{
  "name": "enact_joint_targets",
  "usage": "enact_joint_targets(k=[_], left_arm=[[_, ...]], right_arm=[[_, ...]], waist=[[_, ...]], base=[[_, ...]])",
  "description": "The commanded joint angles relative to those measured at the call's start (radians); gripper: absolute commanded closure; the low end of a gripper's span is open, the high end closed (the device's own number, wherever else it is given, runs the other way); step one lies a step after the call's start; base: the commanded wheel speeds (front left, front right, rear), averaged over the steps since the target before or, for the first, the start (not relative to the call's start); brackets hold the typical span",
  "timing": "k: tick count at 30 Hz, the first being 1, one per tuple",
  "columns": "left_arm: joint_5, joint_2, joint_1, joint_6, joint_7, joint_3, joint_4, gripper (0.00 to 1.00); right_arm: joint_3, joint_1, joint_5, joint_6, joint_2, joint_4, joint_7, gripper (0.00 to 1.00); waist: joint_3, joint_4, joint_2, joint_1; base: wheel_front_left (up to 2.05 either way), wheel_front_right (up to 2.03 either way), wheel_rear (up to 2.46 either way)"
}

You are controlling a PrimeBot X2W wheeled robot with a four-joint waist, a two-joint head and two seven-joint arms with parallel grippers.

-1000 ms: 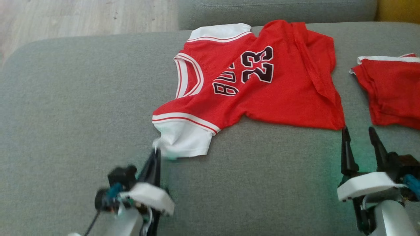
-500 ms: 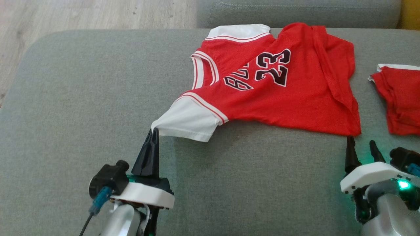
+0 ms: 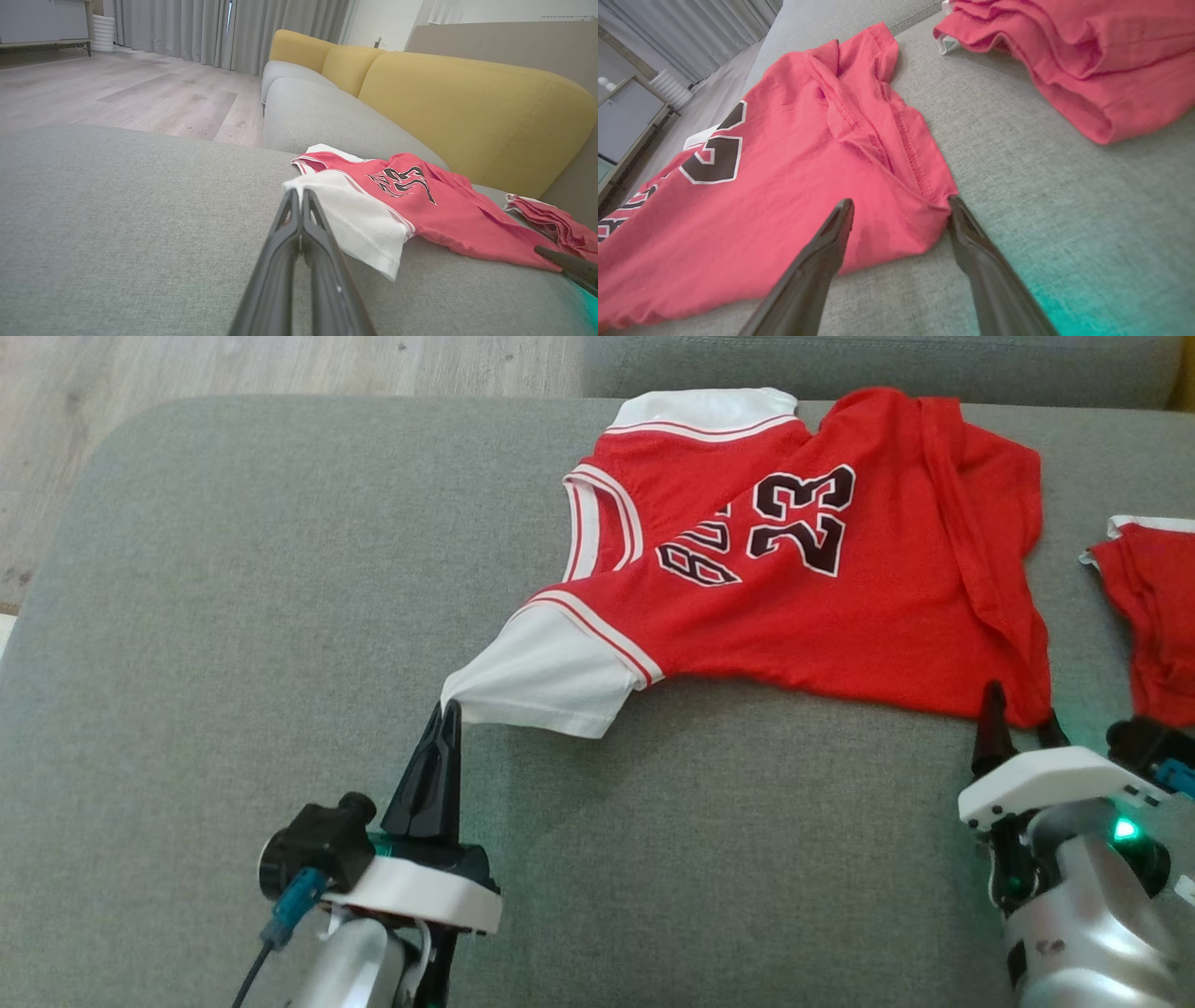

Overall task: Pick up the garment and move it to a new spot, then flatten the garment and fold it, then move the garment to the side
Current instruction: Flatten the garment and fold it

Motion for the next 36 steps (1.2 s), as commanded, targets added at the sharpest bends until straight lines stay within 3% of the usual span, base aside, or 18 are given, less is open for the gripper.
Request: enact_joint_targets(k=[1,2,3,5,11,20,25,29,36], left_arm=[[0.011,0.005,-0.024,-0.001,-0.010,0.024,-0.027,1.00],[0.012,0.005,-0.025,-0.001,-0.010,0.025,-0.025,1.00],[0.012,0.005,-0.026,-0.001,-0.010,0.025,-0.023,1.00],[0.013,0.005,-0.027,-0.001,-0.010,0.029,-0.015,1.00],[0.026,0.005,-0.015,0.002,-0.010,0.051,0.009,1.00],[0.011,0.005,0.058,0.002,-0.010,0.107,0.014,1.00],[0.013,0.005,0.103,0.014,-0.010,0.123,0.011,1.00],[-0.020,0.005,0.085,0.023,-0.010,0.116,-0.003,1.00],[-0.170,0.016,-0.152,-0.005,0.069,0.136,-0.087,1.00]], right_arm=[[0.021,-0.041,0.007,-0.001,-0.003,0.006,-0.018,0.00],[0.020,-0.050,0.008,-0.001,-0.003,0.016,-0.027,0.00],[0.019,-0.058,0.011,-0.001,-0.003,0.022,-0.039,0.25],[0.021,-0.070,0.013,-0.001,-0.003,0.032,-0.060,1.00],[0.064,-0.067,0.031,-0.001,-0.003,0.016,-0.107,1.00],[0.161,0.083,0.108,-0.001,-0.003,-0.194,-0.122,1.00],[0.228,0.199,0.143,-0.001,-0.005,-0.358,-0.052,1.00],[0.221,0.236,0.142,-0.001,-0.006,-0.474,0.004,1.00],[0.219,0.105,0.080,-0.001,-0.022,-0.640,0.135,1.00]], waist=[[0.002,0.001,0.0000,0.0000],[0.002,0.001,0.0000,0.0000],[0.002,0.001,0.0000,0.0000],[-0.001,-0.001,0.0000,0.0000],[-0.022,-0.017,0.0000,0.0000],[-0.074,-0.075,0.0000,0.0000],[-0.083,-0.099,0.0000,0.0000],[-0.066,-0.102,0.0000,0.0000],[0.065,-0.091,0.0000,0.0000]], base=[[0.00,0.00,0.00],[0.00,0.00,0.00],[0.00,0.00,0.00],[0.00,0.00,0.00],[0.00,0.00,0.00],[0.00,0.00,0.00],[0.00,0.00,0.00],[0.00,0.00,0.00],[0.00,0.00,0.00]])
